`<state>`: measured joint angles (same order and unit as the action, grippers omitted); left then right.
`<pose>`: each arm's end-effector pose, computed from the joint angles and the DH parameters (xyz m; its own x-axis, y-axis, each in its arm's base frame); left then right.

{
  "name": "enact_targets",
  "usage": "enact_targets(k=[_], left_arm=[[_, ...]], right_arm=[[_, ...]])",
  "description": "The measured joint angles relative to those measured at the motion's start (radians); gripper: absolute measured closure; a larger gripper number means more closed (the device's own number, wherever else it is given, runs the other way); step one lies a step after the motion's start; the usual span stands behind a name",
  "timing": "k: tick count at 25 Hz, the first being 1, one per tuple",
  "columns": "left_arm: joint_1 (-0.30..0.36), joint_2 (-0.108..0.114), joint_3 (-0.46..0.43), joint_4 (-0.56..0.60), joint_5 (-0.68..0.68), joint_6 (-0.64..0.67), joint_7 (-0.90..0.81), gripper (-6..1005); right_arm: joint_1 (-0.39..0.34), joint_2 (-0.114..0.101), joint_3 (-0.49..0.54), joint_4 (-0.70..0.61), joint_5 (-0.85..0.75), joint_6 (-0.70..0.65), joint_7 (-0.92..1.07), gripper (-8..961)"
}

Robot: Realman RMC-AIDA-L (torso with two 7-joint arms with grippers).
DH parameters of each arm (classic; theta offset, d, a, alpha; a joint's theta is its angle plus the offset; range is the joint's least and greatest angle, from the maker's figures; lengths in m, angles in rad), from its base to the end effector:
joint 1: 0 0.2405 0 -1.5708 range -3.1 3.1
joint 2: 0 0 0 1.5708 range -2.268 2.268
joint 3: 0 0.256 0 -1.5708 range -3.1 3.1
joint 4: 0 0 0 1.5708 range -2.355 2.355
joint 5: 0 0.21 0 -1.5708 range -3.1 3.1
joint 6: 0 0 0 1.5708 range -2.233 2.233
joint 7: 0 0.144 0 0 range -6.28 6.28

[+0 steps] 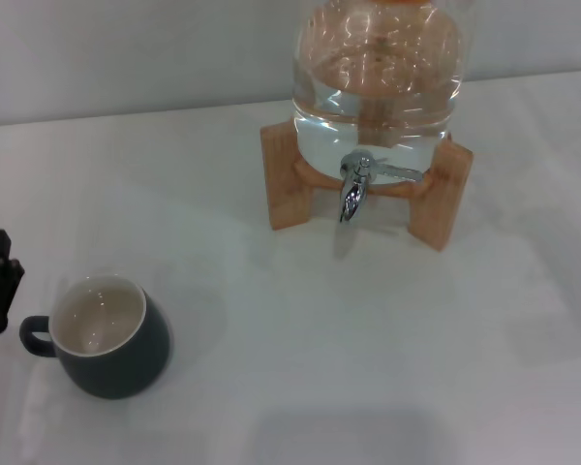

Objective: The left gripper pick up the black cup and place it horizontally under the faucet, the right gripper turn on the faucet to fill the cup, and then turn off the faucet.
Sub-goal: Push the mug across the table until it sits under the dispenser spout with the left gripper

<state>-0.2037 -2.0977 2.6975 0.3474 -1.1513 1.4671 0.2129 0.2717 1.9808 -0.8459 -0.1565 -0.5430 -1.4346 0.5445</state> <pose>-0.3128 0.2429 -0.0386 0.7822 -0.2043 0.5886 0.5793 -0.1092 -0.8078 0.3838 0.2792 0.1002 0.5993 0.2518 -0.7599 -0.7776 -0.0427 -0.6273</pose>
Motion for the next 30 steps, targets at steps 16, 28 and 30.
enact_targets(k=[16, 28, 30], left_arm=[[0.113, -0.002, 0.038, 0.022, 0.0, 0.04, 0.021, 119], [0.144, -0.005, 0.074, 0.024, -0.01, 0.037, 0.019, 119], [0.153, -0.006, 0.08, 0.028, -0.011, 0.037, 0.019, 119]], right_arm=[[0.009, -0.002, -0.035, 0.0, 0.0, 0.005, 0.0, 86], [0.007, -0.012, -0.035, 0.0, 0.0, 0.017, 0.0, 86], [0.006, -0.015, -0.035, 0.0, 0.0, 0.02, 0.001, 86]])
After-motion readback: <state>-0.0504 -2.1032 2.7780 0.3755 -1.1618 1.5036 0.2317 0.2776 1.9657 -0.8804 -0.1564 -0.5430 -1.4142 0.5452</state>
